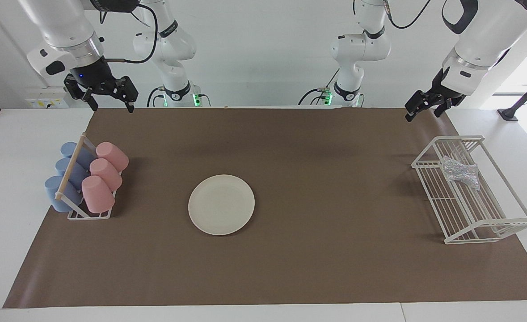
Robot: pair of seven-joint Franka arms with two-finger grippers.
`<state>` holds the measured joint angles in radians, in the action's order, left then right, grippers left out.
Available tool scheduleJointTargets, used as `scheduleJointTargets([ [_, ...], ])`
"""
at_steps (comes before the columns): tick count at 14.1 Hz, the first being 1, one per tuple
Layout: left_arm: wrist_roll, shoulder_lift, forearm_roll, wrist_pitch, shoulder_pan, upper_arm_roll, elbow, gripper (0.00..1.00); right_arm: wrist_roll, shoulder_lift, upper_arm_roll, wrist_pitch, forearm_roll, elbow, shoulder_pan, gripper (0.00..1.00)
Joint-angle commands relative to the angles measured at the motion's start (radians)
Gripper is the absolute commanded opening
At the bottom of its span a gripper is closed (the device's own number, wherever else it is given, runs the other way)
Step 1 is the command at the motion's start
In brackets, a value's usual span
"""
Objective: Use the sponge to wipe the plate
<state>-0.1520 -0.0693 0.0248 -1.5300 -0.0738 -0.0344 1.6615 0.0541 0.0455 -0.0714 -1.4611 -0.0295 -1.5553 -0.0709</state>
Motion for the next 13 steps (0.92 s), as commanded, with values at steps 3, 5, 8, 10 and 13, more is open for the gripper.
scheduleJointTargets([
  [3,0.002,-0.021,0.009,-0.005,0.011,0.004,0.02,1.0,0.016,0.011,-0.01,-0.016,0.013,-0.009,-0.009,1.0],
  [5,0.002,-0.023,0.009,-0.004,0.012,0.004,0.021,1.0,0.016,0.011,-0.01,-0.016,0.013,-0.009,-0.009,1.0],
  [8,0.002,-0.023,0.009,-0.002,0.026,0.004,0.021,1.0,0.021,0.011,-0.01,-0.016,0.014,-0.009,-0.007,1.0],
  [10,-0.001,-0.023,0.009,-0.002,0.028,0.004,0.021,1.0,0.087,0.011,-0.013,-0.015,0.013,-0.009,-0.001,1.0],
  [13,-0.001,-0.023,0.009,-0.002,0.037,0.004,0.026,1.0,0.162,0.013,-0.016,-0.004,0.014,-0.009,0.006,1.0],
])
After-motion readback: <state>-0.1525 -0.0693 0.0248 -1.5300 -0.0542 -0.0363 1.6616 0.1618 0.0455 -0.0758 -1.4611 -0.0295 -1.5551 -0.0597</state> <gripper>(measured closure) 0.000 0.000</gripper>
